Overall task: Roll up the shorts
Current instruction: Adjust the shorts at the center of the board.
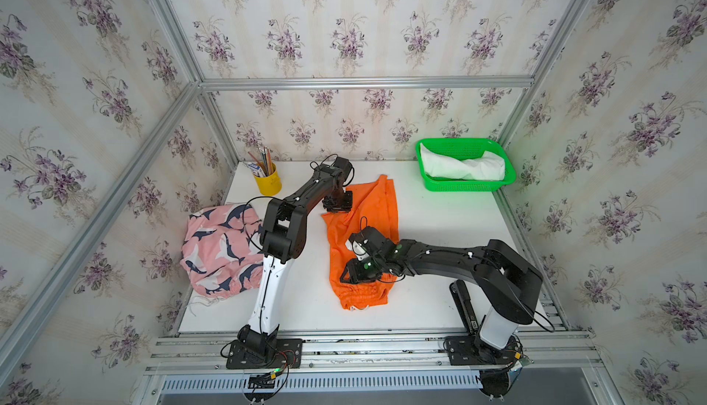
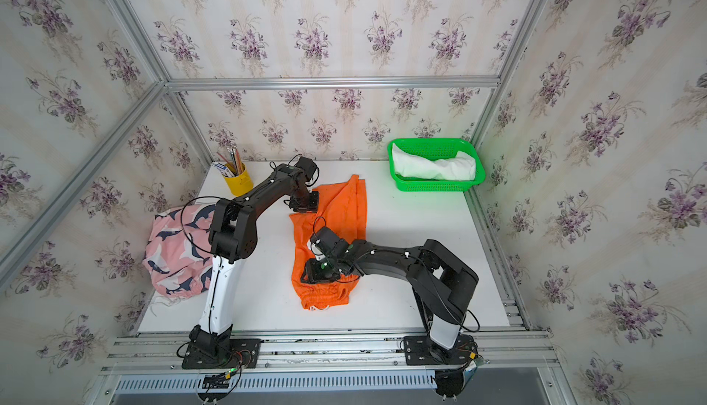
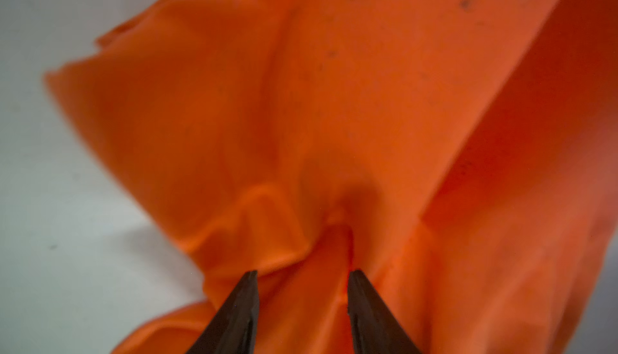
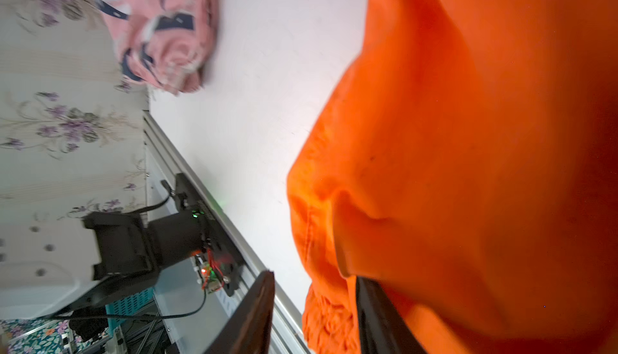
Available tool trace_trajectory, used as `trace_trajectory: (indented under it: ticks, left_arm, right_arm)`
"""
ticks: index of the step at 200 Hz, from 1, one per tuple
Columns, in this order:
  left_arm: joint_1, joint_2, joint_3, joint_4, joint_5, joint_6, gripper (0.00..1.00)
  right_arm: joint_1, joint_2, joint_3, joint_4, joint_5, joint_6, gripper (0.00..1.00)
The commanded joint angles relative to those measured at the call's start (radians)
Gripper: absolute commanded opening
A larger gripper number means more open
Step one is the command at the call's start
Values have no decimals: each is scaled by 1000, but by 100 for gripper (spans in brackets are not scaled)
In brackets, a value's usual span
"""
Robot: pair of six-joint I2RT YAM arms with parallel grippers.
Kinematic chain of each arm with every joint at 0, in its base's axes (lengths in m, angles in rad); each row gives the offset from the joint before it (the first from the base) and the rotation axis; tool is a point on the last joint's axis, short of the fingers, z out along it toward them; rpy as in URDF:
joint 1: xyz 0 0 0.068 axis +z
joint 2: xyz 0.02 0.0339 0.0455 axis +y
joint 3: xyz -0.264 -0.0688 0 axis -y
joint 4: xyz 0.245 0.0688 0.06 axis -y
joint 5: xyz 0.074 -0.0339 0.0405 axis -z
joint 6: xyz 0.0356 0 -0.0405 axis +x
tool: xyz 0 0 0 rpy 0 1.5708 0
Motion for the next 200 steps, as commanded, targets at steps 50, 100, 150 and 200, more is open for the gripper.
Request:
trace_trajectory:
  ticks: [50,100,150,200]
  left_arm:
    - [-59,-538,-441,-24,-74,-25,53]
    - [-163,-810,-802,5,-84,-150,54]
    - [-283,-942,-971,5,-99,-254,54]
    - [-342,-1041,-1059,35,-127,-281,54]
  right_arm:
    - [-36,-296,-131,-336,240,-8,54]
    - [-33,-379,-259,-286,128,33,59]
    - [-30,-342,-274,-232,75,32,59]
    - [-23,-282,-243,-190,22,25,20]
